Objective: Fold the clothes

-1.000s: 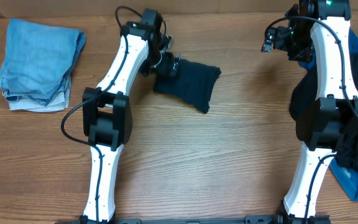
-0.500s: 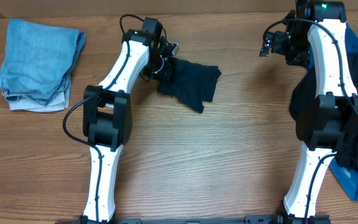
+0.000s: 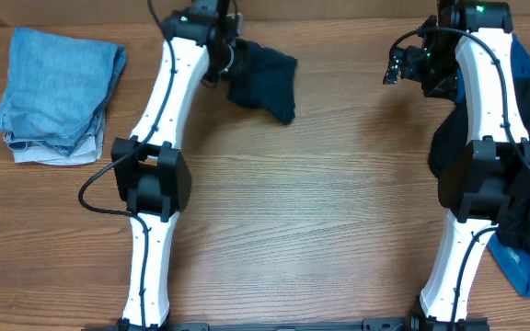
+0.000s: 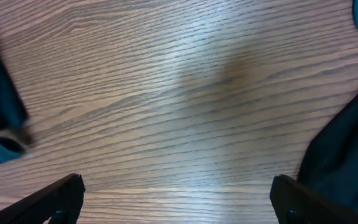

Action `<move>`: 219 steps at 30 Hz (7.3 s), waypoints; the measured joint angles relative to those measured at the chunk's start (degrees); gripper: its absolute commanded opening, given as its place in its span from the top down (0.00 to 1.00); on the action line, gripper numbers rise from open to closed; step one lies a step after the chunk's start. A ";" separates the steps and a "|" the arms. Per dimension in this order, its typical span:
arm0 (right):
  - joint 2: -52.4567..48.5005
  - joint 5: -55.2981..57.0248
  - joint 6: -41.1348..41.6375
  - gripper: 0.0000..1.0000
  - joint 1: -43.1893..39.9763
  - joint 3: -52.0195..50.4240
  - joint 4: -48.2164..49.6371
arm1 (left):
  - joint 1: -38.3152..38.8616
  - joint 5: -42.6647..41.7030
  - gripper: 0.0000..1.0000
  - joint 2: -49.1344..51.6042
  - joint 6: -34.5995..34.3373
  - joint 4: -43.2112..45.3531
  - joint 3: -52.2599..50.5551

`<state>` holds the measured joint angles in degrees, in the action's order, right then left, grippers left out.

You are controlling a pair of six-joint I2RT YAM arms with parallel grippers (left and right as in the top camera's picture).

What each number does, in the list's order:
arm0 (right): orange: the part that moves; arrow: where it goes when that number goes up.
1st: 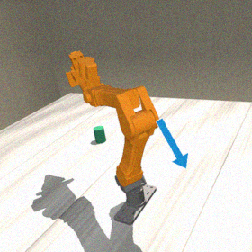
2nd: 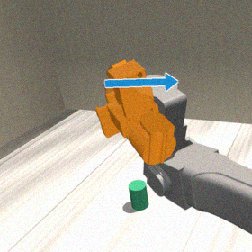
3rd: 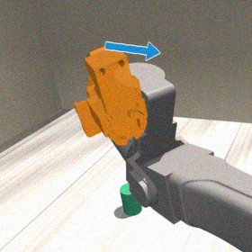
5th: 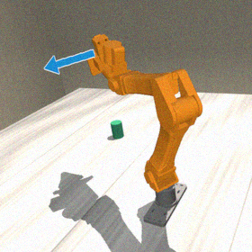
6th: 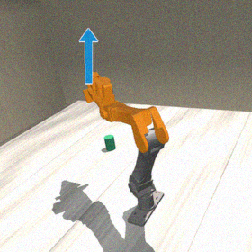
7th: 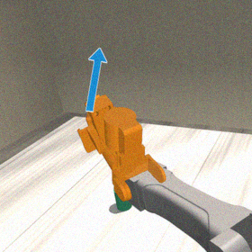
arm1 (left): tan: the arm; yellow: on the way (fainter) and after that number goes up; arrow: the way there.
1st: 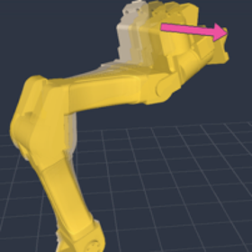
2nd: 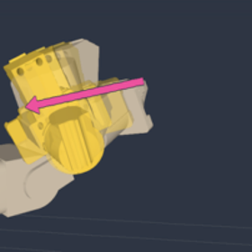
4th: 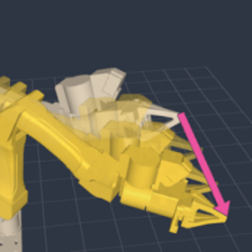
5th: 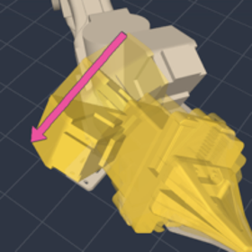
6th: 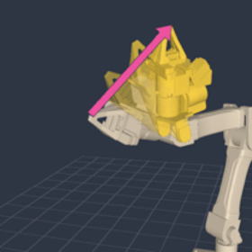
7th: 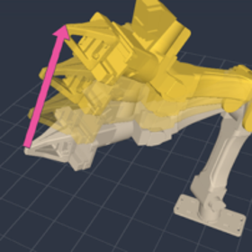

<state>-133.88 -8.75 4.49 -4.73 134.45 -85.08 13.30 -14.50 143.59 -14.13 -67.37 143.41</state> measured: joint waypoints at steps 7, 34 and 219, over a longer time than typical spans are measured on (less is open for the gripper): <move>0.00 0.00 -0.02 0.00 0.00 0.00 -0.07 | -10.78 0.17 0.96 -0.02 -7.96 -0.13 0.42; 0.00 -1.70 0.00 0.00 0.00 0.00 -0.83 | -39.30 -5.27 0.96 -9.66 -17.29 4.26 1.38; 124.52 -7.41 0.00 0.00 4.35 -114.81 73.88 | -45.29 -9.99 0.00 -31.56 0.52 -7.85 2.12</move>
<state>-9.37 -16.16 4.49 -0.38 19.64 -11.20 -31.99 -24.49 112.03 -13.61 -75.22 145.53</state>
